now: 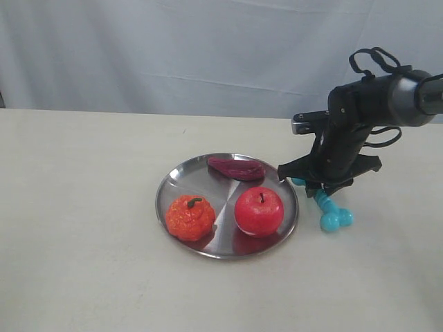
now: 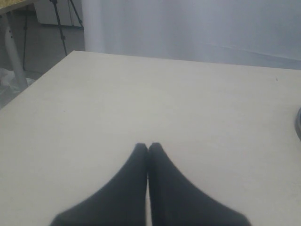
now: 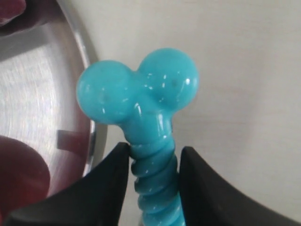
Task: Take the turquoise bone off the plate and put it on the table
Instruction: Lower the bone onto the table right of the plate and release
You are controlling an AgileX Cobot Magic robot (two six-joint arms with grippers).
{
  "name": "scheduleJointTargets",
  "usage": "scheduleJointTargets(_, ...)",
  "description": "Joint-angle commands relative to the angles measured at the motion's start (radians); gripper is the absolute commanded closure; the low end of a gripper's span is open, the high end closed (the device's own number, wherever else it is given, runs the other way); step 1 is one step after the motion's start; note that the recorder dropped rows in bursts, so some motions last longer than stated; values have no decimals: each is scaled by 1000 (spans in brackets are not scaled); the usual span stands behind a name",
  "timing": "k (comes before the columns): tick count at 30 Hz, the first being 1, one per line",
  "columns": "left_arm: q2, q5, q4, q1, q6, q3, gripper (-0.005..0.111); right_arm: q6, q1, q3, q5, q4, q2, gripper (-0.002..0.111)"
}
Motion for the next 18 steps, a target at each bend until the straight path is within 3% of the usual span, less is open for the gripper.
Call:
scheduleJointTargets(1, -1, -3, 0, -7, -1, 3, 107, -10, -6, 0, -8, -7, -1, 64)
scheduleJointTargets(18, -1, -3, 0, -7, -1, 3, 107, 2, -6, -2, 12, -7, -27, 65)
